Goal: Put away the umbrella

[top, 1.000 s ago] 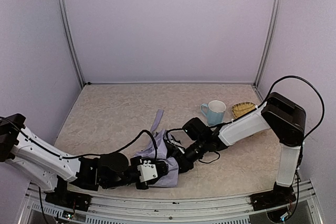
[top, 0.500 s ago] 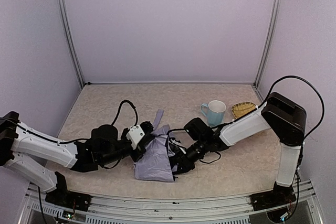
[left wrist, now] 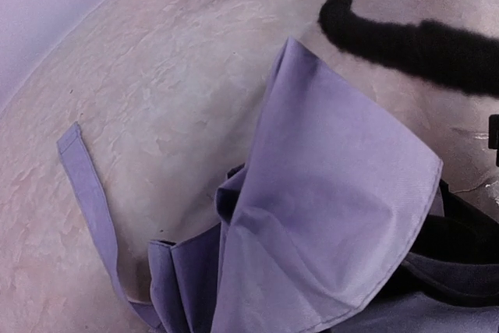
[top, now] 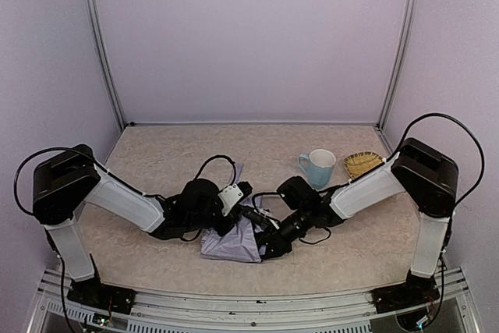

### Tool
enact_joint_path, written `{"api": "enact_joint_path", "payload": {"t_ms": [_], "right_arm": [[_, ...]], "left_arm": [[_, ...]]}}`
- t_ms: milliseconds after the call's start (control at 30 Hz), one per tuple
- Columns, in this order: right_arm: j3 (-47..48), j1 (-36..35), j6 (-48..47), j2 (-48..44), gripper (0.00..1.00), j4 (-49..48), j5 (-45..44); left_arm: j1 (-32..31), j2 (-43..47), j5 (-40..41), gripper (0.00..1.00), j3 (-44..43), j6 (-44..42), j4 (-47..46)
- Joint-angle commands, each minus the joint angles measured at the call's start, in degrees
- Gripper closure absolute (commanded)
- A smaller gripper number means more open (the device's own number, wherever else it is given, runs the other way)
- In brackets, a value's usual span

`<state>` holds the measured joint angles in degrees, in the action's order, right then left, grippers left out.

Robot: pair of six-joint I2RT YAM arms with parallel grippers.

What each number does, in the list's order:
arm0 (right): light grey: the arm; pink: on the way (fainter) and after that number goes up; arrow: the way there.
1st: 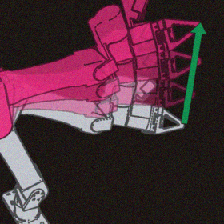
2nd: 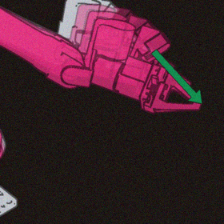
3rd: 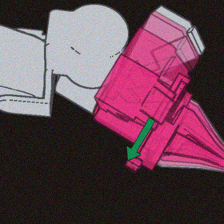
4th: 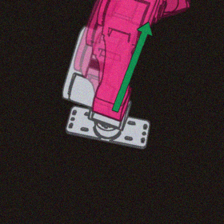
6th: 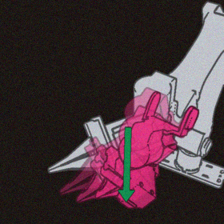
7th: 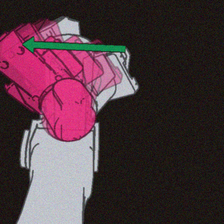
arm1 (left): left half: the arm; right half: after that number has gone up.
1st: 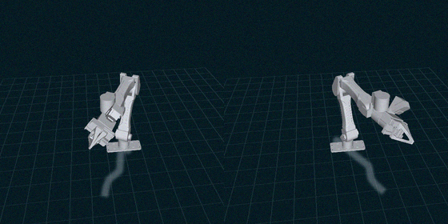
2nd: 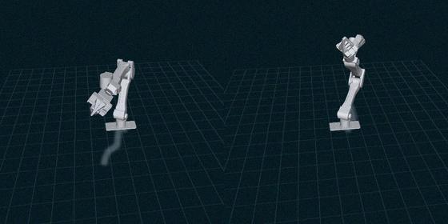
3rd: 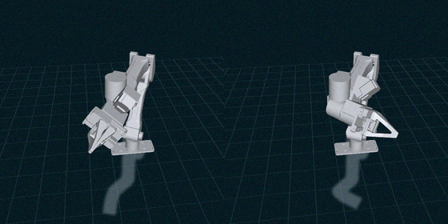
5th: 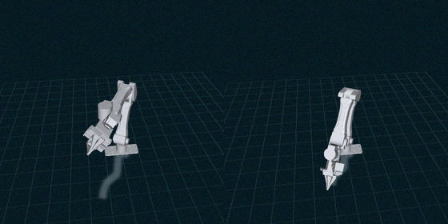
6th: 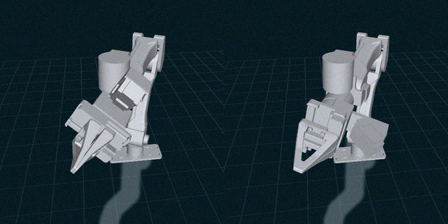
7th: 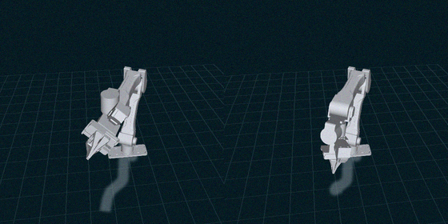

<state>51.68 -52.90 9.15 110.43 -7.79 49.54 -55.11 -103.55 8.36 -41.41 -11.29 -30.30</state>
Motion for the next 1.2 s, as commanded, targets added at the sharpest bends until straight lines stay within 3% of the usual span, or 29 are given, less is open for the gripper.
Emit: {"api": "enact_joint_path", "payload": {"t_ms": [0,233,300,333,367,633,767,933,1167], "right_arm": [[-4.64,-1.15,1.30,-1.85,0.88,3.12,-7.81],[-7.55,-1.11,4.86,-9.02,0.57,0.90,-18.35],[-8.09,-1.06,6.20,-10.90,0.37,1.58,-20.44],[-8.51,-1.10,6.86,-12.00,0.07,2.01,-21.99],[-9.02,-1.07,7.30,-13.17,0.00,2.30,-23.30],[-11.47,-2.00,4.57,-28.65,0.01,8.01,-37.55],[-11.40,-9.34,-7.39,-33.54,0.03,5.93,-46.98],[-7.24,-18.22,-28.34,-27.45,0.00,5.16,-52.67],[4.20,-21.03,-38.66,-11.05,0.00,12.21,-60.53]], "left_arm": [[0.01,-5.06,-4.72,1.00,0.53,1.35,6.45],[0.68,-5.95,-6.75,1.00,0.35,2.01,9.64],[0.78,-6.28,-7.35,1.00,-0.08,1.81,10.77],[0.84,-6.38,-7.85,1.00,-0.41,1.65,11.43],[0.88,-6.47,-8.36,1.00,-0.69,1.53,11.89],[2.82,-7.70,-13.05,1.00,-2.29,3.27,14.36],[3.16,-8.27,-14.13,1.00,-3.19,3.39,15.86],[3.60,-8.78,-15.45,1.00,-4.12,3.43,17.11],[4.27,-9.30,-17.04,1.00,-4.79,3.03,17.87]]}}
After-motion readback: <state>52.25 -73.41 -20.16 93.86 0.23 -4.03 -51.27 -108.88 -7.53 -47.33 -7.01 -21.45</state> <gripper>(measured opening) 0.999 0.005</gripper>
